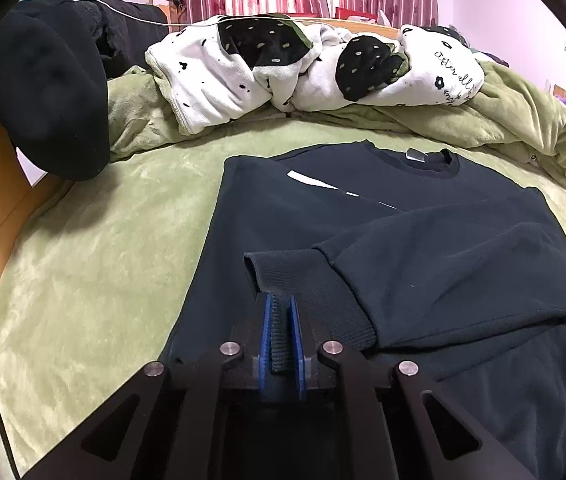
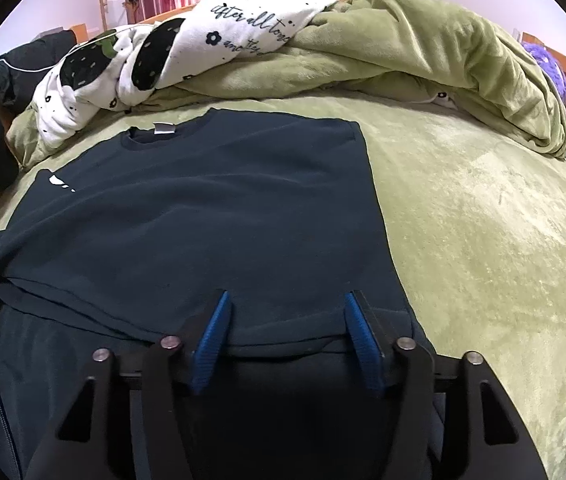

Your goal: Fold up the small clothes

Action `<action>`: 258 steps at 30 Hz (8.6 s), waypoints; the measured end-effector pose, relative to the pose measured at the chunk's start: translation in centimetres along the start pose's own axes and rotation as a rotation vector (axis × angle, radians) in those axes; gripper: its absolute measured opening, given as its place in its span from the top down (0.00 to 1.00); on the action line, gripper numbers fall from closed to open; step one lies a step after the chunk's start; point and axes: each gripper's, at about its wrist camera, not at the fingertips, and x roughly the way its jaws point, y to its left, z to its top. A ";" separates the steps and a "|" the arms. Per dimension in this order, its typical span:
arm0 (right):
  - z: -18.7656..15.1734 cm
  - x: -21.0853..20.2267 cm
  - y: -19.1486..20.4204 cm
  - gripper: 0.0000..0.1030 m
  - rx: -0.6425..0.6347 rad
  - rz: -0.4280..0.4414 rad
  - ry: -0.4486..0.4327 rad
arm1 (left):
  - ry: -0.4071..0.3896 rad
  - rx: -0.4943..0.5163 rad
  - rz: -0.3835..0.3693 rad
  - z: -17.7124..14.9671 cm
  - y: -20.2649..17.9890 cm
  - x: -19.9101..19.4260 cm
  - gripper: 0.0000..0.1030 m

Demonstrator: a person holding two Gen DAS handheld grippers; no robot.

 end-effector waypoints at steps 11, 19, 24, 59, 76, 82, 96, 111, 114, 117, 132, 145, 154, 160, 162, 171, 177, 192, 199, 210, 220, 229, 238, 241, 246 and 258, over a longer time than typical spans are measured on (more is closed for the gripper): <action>-1.0 -7.6 2.2 0.18 -0.005 0.032 -0.099 | -0.056 0.009 -0.010 -2.6 -1.2 -7.0 0.59; -4.2 -14.5 3.1 0.15 -0.030 -0.116 -0.152 | -0.102 -0.030 0.015 -5.9 -1.0 -13.0 0.29; -6.8 -17.7 2.2 0.15 0.043 0.000 -0.162 | -0.091 -0.033 -0.012 -8.2 -1.0 -15.7 0.29; -21.4 -14.1 -3.2 0.40 0.103 -0.028 0.057 | 0.107 -0.146 -0.079 -19.8 2.8 -12.6 0.36; -19.9 -14.9 -5.5 0.93 0.214 0.107 -0.019 | 0.019 -0.183 -0.123 -18.6 3.8 -15.0 0.93; -19.1 -18.8 -5.9 0.93 0.240 0.157 -0.079 | -0.010 -0.273 -0.172 -18.0 6.4 -17.8 0.93; -20.5 -29.0 -4.3 0.93 0.179 0.146 -0.219 | -0.163 -0.241 -0.185 -18.0 7.2 -27.3 0.93; -15.9 -29.7 -3.6 0.93 0.189 0.160 -0.283 | -0.187 -0.224 -0.115 -12.4 6.2 -25.7 0.93; -13.5 -28.0 -3.2 0.93 0.183 0.155 -0.279 | -0.184 -0.231 -0.102 -10.4 6.1 -24.0 0.93; -10.9 -25.8 -3.0 0.93 0.182 0.158 -0.266 | -0.173 -0.229 -0.096 -7.9 5.9 -21.7 0.93; -0.2 -10.9 -2.9 0.93 0.150 0.113 -0.143 | -0.033 -0.183 -0.080 0.3 4.0 -6.0 0.92; 1.0 -0.1 -2.8 0.92 0.140 0.067 -0.008 | 0.061 -0.150 -0.055 -0.3 3.8 1.4 0.90; -0.1 -0.4 -2.2 0.78 0.087 -0.004 0.012 | 0.071 -0.117 -0.004 -0.6 3.0 0.1 0.78; -1.4 -5.4 -0.9 0.71 0.039 -0.018 -0.034 | 0.023 -0.125 -0.025 -2.1 2.9 -3.9 0.48; -2.0 -7.1 -0.3 0.71 0.034 0.007 -0.048 | 0.019 -0.107 -0.021 -3.0 2.6 -5.2 0.46; -6.8 -10.8 1.8 0.80 0.027 0.118 -0.059 | 0.039 -0.098 -0.061 -7.0 2.1 -8.6 0.46; -9.0 -11.1 2.4 0.81 0.001 0.153 -0.052 | 0.047 -0.086 -0.083 -8.9 1.4 -9.1 0.46; -9.1 -8.5 4.3 0.80 0.016 0.148 0.014 | 0.047 -0.013 -0.103 -10.5 0.5 -7.9 0.46; -8.7 -7.1 4.7 0.80 0.040 0.114 0.028 | 0.028 0.003 -0.118 -11.0 0.7 -7.1 0.44; -8.0 -6.5 3.6 0.80 0.105 0.124 0.005 | 0.007 -0.057 -0.122 -9.4 1.0 -6.3 0.42; -7.4 -6.0 3.2 0.80 0.118 0.101 -0.002 | 0.016 -0.121 -0.132 -8.2 1.3 -5.2 0.42; -5.0 -5.4 2.9 0.80 0.098 0.077 0.008 | 0.008 -0.084 -0.143 -6.3 1.3 -4.6 0.42; -0.2 -2.7 2.6 0.80 0.087 0.078 0.001 | -0.021 -0.048 -0.100 -0.9 1.3 -2.4 0.42; 1.6 -1.6 2.4 0.80 0.097 0.099 0.001 | -0.014 -0.060 -0.103 0.6 1.2 -0.9 0.42; 5.0 -0.2 2.8 0.80 0.077 0.098 -0.022 | -0.034 -0.066 -0.093 3.0 0.9 0.2 0.42; 5.6 1.7 -0.8 0.72 0.075 0.018 -0.016 | 0.020 -0.035 -0.001 3.0 1.8 3.5 0.42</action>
